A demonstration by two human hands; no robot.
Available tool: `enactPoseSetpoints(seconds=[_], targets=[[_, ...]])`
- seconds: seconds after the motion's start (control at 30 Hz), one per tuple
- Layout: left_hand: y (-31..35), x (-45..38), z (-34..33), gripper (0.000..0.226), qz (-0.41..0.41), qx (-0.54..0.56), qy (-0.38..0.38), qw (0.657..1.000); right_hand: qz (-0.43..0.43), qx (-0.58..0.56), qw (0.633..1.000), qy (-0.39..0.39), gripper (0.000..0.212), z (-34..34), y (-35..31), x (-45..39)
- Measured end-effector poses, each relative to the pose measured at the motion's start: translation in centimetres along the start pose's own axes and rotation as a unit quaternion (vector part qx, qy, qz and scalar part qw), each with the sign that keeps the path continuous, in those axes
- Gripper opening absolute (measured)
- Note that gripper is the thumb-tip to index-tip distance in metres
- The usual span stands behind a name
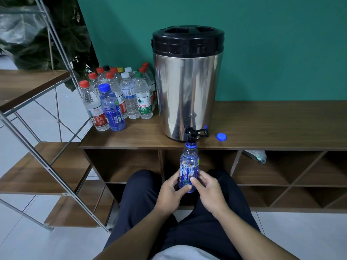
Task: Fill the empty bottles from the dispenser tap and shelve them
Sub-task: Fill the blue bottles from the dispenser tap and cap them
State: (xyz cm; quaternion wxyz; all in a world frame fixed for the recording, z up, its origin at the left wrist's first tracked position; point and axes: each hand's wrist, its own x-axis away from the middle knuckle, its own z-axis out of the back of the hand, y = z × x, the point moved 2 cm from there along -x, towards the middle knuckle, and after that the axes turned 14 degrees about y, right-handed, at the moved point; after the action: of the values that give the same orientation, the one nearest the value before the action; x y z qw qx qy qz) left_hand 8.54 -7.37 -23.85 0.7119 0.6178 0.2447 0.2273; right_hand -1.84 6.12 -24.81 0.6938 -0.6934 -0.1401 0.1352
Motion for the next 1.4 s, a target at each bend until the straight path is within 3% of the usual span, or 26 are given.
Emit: enactPoseSetpoints(seconds=[1.4], targets=[[-0.42,-0.11,-0.08,0.053,0.000,-0.008,-0.003,1.000,0.000,-0.001,1.000,0.008,0.035,-0.05,0.07,-0.06]])
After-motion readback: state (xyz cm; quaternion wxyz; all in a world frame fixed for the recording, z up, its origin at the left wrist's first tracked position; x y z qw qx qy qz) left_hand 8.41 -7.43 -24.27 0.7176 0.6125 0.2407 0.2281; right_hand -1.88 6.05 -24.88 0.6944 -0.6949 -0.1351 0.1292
